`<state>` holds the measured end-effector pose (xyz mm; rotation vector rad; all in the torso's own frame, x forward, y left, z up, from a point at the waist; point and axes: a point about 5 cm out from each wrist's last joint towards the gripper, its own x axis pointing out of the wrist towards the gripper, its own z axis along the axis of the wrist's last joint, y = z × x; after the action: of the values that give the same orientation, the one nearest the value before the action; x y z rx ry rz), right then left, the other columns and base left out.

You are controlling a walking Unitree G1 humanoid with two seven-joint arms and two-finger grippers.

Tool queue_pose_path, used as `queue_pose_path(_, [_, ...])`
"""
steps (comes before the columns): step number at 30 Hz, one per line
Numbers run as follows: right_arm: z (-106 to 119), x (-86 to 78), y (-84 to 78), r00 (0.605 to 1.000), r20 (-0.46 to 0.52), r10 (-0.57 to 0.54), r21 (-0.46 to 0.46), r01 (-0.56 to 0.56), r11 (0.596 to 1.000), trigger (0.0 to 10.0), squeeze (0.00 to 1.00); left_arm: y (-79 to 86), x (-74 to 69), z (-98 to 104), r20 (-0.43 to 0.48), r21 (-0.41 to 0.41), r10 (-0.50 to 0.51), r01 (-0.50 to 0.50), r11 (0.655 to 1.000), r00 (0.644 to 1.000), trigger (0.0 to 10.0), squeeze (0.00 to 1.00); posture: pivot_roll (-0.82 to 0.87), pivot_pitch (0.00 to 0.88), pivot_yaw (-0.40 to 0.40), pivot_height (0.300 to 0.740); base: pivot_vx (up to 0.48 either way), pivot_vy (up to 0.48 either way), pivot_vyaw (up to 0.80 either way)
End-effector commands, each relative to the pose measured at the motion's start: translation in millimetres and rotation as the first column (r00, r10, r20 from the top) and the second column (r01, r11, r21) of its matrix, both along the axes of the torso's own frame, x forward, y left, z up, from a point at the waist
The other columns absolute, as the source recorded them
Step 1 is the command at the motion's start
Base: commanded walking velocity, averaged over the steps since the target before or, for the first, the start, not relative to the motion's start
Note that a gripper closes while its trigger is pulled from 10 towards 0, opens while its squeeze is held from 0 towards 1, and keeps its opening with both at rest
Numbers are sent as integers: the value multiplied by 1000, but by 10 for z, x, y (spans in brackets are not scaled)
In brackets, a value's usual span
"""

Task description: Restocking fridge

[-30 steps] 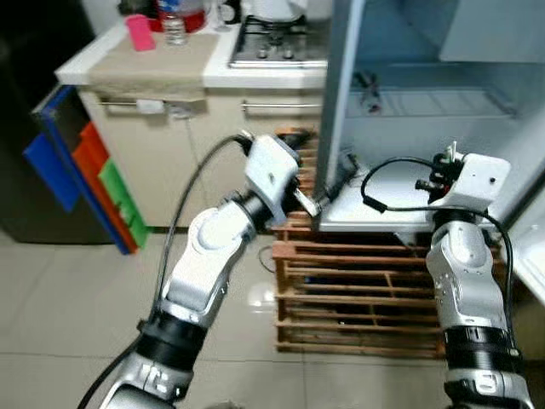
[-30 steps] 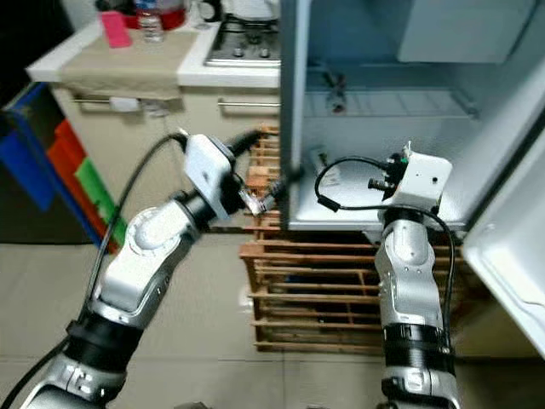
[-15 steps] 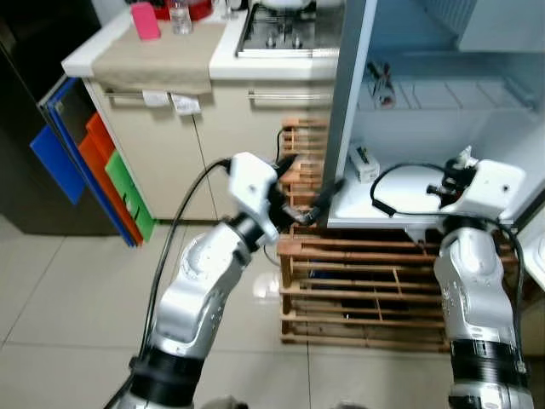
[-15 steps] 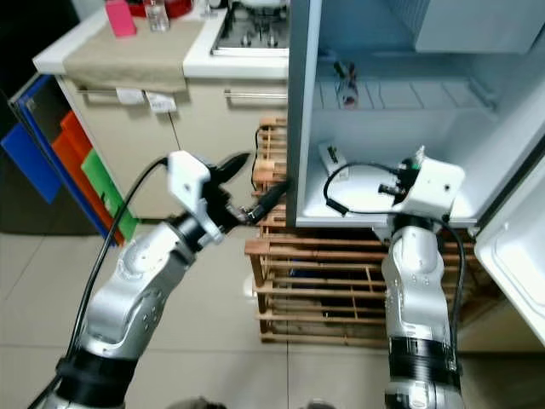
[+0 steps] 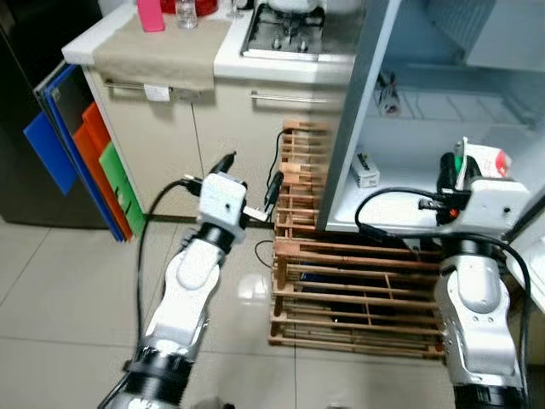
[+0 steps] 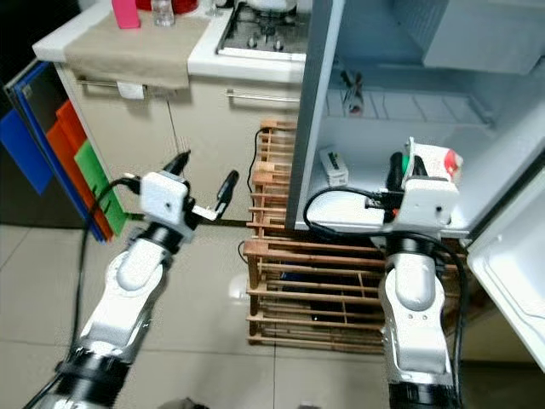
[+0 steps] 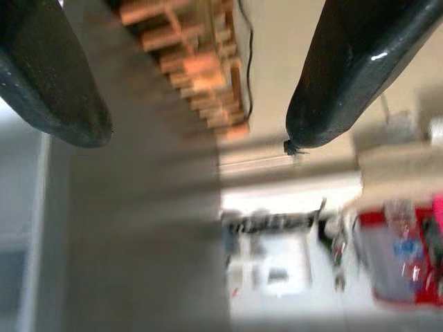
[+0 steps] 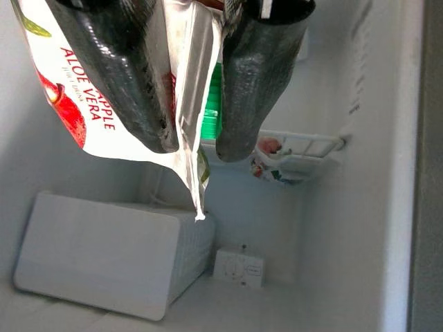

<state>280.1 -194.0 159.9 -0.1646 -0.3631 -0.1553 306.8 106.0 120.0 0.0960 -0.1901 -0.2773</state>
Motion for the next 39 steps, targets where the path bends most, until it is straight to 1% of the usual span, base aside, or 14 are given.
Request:
queue_pose_path(1, [-215,82,-107,996,-77,-39,-18,38,999,10000,0,79,66,-127,-49,12,60,-59,998,997,10000,0,-118,0,0,740,0,0,0])
queue_pose_path(2, [-215,82,-107,996,-77,-39,-18,38,999,10000,0,79,66,-127,-49,12,60,-59,998,997,10000,0,-118,0,0,740,0,0,0])
queue_pose_path(4, [-378,129,-189,986,-147,-78,14,81,997,10000,0,121,99,-162,-71,-1,76,-76,997,995,10000,0,-121,0,11,740,0,0,0])
queue_pose_path(5, [-395,138,-200,984,-159,-85,28,91,995,10000,0,135,117,-128,-65,-34,78,-80,996,995,10000,0,-126,0,16,740,0,0,0])
queue_pose_path(7, [-390,142,-200,983,-161,-87,44,96,994,10000,0,142,134,-82,-49,-46,78,-81,996,996,10000,0,-126,0,16,740,0,0,0])
queue_pose_path(9, [-371,172,-189,986,-147,-78,49,86,995,10000,0,89,177,19,11,-56,53,-52,997,999,10000,0,-134,0,25,740,0,0,0])
queue_pose_path(15, [-365,219,-181,988,-134,-70,49,77,996,10000,0,17,222,103,49,-64,25,-22,998,998,10000,0,-128,0,27,740,0,-306,0])
queue_pose_path(19, [-350,306,-109,992,-123,-38,62,45,997,10000,0,34,271,122,49,-76,32,-28,997,998,10000,0,-121,0,25,740,0,-458,0])
queue_pose_path(28, [-330,355,0,992,-123,27,76,-17,997,10000,0,52,266,115,53,-84,30,-26,996,998,10000,0,-117,0,21,740,89,-434,0])
queue_pose_path(31, [-310,373,33,991,-121,52,92,-41,995,10000,0,71,272,137,56,-99,33,-27,995,998,10000,0,-118,0,22,740,84,-97,0])
queue_pose_path(33, [-290,399,81,988,-121,93,132,-77,988,10000,0,56,274,164,55,-109,-3,9,994,998,10000,0,-119,0,22,740,0,0,0])
queue_pose_path(36, [-268,437,124,984,-125,130,177,-107,978,10000,0,-110,215,239,78,-101,-155,163,982,985,10000,0,-117,0,17,740,0,0,0])
queue_pose_path(37, [-268,437,124,984,-125,130,177,-107,978,10000,0,-110,215,239,78,-101,-155,163,982,985,10000,0,-117,0,17,740,0,0,0])
queue_pose_path(39, [-275,463,111,983,-134,125,187,-99,977,10000,0,-271,150,279,78,-97,-288,295,951,954,10000,0,-114,0,16,740,0,0,0])
